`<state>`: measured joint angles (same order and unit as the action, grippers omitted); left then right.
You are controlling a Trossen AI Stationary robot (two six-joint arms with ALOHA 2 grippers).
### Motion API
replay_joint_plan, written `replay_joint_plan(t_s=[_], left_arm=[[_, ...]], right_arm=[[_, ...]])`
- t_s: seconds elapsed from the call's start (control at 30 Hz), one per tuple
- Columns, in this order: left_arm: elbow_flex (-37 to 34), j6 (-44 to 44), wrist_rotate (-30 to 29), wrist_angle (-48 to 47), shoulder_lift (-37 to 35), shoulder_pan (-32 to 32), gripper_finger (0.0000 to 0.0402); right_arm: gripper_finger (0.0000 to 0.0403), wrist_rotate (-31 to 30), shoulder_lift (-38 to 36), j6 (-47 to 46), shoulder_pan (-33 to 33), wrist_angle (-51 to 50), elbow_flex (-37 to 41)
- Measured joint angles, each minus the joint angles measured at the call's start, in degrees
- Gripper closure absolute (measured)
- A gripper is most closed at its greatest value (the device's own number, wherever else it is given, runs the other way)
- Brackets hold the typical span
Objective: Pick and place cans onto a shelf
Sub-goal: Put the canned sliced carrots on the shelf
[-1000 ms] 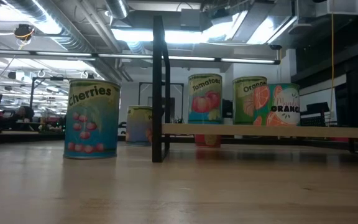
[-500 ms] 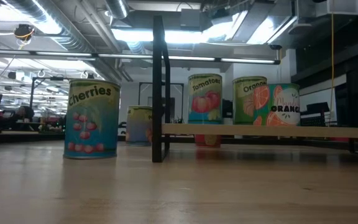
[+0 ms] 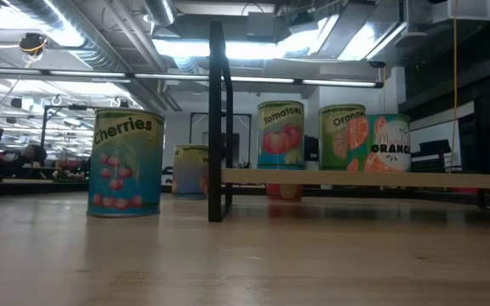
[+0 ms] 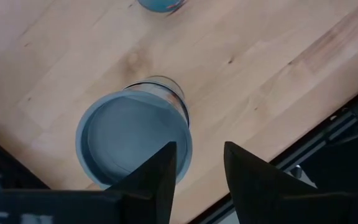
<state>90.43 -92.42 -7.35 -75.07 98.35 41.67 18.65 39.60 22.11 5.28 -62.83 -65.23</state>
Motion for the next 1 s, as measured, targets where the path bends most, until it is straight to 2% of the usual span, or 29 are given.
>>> replay_joint_plan(t_s=[0.4,0.63,0.83,1.0], left_arm=[[-0.1,0.0,-0.9,-0.1,0.0,0.0,0.0276],[-3.9,-0.4,-0.6,1.3,-0.1,-0.2,0.0276],[-4.1,-0.2,-0.6,1.1,-0.2,-0.5,0.0277],[-4.1,0.0,-0.4,1.0,-0.1,-0.5,0.0304]], right_arm=[[0.0363,0.0,0.0,0.0,0.0,0.0,0.0],[0.0364,0.0,0.0,0.0,0.0,0.0,0.0],[0.0364,0.0,0.0,0.0,0.0,0.0,0.0],[0.0364,0.0,0.0,0.0,0.0,0.0,0.0]])
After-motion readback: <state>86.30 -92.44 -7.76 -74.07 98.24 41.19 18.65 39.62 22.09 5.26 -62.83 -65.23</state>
